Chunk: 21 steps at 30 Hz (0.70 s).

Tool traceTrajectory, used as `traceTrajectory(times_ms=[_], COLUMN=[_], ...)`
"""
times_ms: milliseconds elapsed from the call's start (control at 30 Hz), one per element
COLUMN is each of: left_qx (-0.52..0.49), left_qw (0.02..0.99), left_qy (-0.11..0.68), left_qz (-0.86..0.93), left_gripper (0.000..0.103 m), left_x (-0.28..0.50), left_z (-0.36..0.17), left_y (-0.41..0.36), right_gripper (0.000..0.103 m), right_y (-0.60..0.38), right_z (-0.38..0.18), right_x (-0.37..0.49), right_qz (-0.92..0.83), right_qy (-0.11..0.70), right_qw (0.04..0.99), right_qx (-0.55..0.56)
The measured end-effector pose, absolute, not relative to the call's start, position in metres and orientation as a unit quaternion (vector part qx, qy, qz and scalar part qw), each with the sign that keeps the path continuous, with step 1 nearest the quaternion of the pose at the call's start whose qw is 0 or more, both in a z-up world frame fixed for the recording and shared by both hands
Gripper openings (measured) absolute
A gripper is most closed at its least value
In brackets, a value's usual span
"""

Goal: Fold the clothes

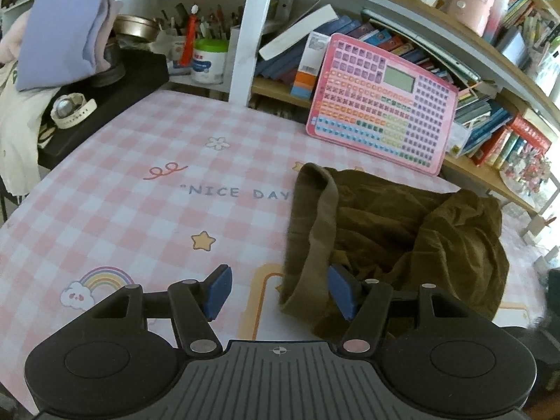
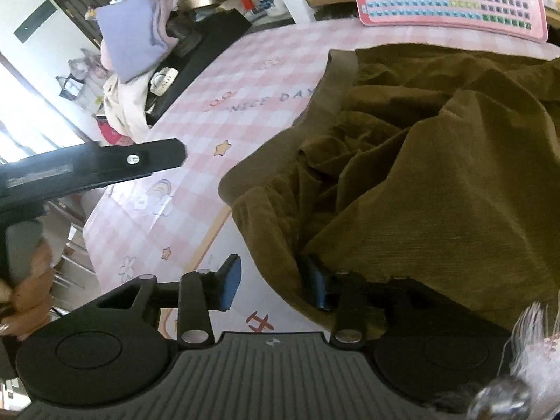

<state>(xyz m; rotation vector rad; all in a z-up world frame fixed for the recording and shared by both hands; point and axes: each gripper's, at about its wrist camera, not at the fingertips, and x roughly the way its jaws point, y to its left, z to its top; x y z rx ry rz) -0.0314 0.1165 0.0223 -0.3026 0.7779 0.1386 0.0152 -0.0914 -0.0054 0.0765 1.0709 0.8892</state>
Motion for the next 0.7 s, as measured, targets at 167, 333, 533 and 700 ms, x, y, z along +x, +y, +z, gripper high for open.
traceTrajectory(times_ms=[167, 333, 533, 700], left_qx=[-0.143, -0.133, -0.123, -0.137], left_qw=[0.91, 0.913, 0.913, 0.904], left_qy=[0.385, 0.385, 0.389, 0.404], left_qz=[0.064, 0.031, -0.014, -0.033], left_gripper=[0.062, 0.062, 0.043, 0.04], left_x=[-0.014, 0.024, 0.087, 0.13], left_z=[0.013, -0.001, -0.016, -0.03], left_y=[0.118, 0.115, 0.109, 0.109], right_gripper=[0.042, 0.043, 0.043, 0.043], right_y=[-0.111, -0.153, -0.185, -0.193], right_z=[0.004, 0.009, 0.014, 0.02], right_x=[0.02, 0.023, 0.015, -0.004], right_qz=[0.405, 0.369, 0.268, 0.212], right_qy=[0.493, 0.499, 0.49, 0.483], right_qw=[0.767, 0.775, 0.813, 0.832], right_qx=[0.06, 0.119, 0.165, 0.172])
